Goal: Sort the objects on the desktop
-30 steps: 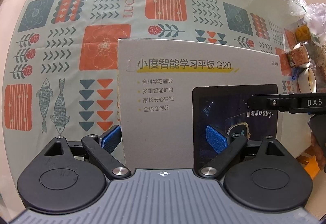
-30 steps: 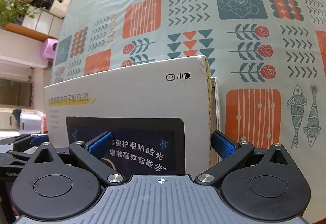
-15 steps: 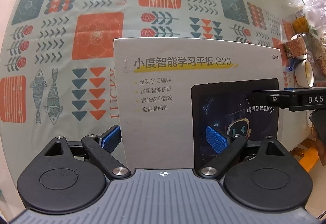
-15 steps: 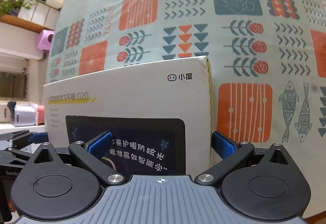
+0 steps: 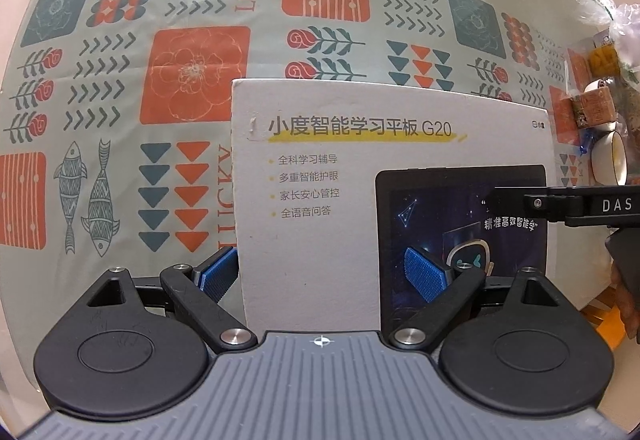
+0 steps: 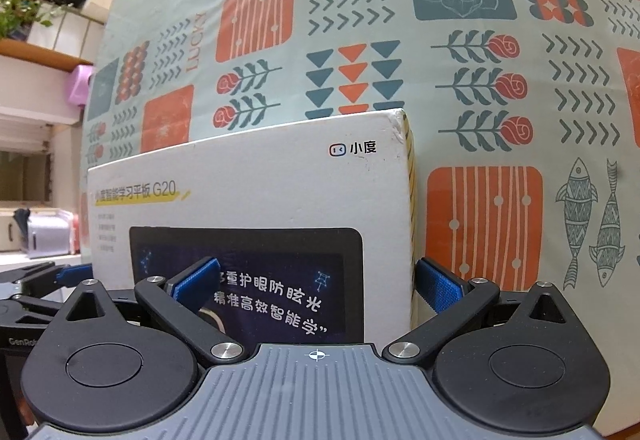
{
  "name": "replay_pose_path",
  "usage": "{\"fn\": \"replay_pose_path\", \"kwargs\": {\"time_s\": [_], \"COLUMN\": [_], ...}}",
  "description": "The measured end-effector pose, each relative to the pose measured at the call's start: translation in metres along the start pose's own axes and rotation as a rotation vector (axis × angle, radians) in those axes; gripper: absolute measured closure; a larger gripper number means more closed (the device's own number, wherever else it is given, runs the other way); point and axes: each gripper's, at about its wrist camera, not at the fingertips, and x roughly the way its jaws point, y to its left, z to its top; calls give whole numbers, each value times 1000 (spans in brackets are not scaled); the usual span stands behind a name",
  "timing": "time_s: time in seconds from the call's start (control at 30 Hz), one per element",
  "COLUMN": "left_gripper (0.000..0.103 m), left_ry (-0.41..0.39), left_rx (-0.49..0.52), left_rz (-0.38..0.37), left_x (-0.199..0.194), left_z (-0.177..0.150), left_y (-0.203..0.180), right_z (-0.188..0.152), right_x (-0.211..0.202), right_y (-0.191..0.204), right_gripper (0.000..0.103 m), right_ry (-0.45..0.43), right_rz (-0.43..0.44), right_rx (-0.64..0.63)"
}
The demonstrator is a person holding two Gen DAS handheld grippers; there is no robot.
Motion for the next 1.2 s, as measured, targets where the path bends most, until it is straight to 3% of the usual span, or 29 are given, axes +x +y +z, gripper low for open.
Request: {"fn": "replay_pose_path", "kwargs": {"time_s": [1.2], "left_gripper": [0], "left_ry": [63], "left_rx": [-27], "left_rz": [81], "left_x": [48], "left_z": [5], "left_y": [-5], "right_z": [11], "right_x": [53], "right_y": [-10], "right_gripper": [0], "right_ry": [79], "right_rz": [-41], "right_rx": [-34]}}
